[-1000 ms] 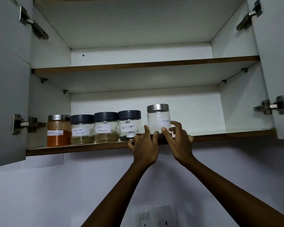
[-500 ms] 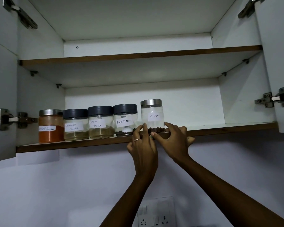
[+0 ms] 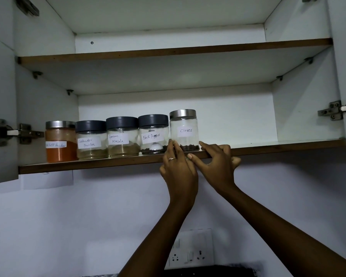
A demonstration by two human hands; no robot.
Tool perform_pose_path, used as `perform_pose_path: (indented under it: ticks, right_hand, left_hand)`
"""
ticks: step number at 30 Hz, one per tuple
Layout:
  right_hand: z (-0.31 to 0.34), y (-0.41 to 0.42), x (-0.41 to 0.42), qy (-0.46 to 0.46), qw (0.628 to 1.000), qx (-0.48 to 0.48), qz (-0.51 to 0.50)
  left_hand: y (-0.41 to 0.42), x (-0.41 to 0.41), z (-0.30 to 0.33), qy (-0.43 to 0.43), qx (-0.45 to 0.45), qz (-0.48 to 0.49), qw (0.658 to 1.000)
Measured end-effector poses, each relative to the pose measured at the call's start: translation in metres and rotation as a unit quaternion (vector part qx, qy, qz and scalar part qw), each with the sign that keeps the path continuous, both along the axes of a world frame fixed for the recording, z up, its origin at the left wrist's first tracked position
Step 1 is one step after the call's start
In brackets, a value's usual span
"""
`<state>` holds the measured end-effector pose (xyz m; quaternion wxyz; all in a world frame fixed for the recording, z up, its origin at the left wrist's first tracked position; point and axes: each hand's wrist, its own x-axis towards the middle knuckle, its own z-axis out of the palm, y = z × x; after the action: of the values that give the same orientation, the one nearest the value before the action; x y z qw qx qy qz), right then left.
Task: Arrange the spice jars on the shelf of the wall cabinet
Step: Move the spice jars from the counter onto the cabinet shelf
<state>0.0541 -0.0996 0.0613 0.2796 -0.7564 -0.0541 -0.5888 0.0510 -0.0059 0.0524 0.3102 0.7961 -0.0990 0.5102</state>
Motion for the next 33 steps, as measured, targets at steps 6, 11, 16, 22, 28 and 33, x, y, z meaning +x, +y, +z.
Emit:
perform_pose_path:
  ticks: [6, 11, 16, 22, 28, 33]
  right_hand:
    - [-0.004, -0.002, -0.002, -0.003, 1.0, -0.017, 0.007]
    - [-0.009, -0.006, -0.006, -0.014, 0.999, -0.043, 0.008]
    - [-0.036, -0.008, -0.018, -0.009, 0.995, -0.099, -0.025]
    - [-0.136, 0.002, -0.038, 0.076, 0.984, -0.159, 0.005]
    - [-0.224, 0.044, -0.061, 0.194, 0.959, -0.192, 0.079]
    - [-0.276, 0.097, -0.08, 0.26, 0.928, -0.232, 0.129]
  left_hand:
    - [0.005, -0.002, -0.002, -0.008, 0.015, -0.013, 1.0]
    - [0.021, -0.014, -0.02, -0.056, 0.067, -0.006, 0.996]
    - [0.055, -0.039, -0.073, -0.049, 0.168, 0.02, 0.984]
    - [0.118, -0.07, -0.144, 0.049, 0.189, 0.029, 0.98]
    - [0.173, -0.098, -0.207, 0.131, 0.177, 0.062, 0.974]
    - [0.218, -0.114, -0.262, 0.207, 0.145, 0.098, 0.963]
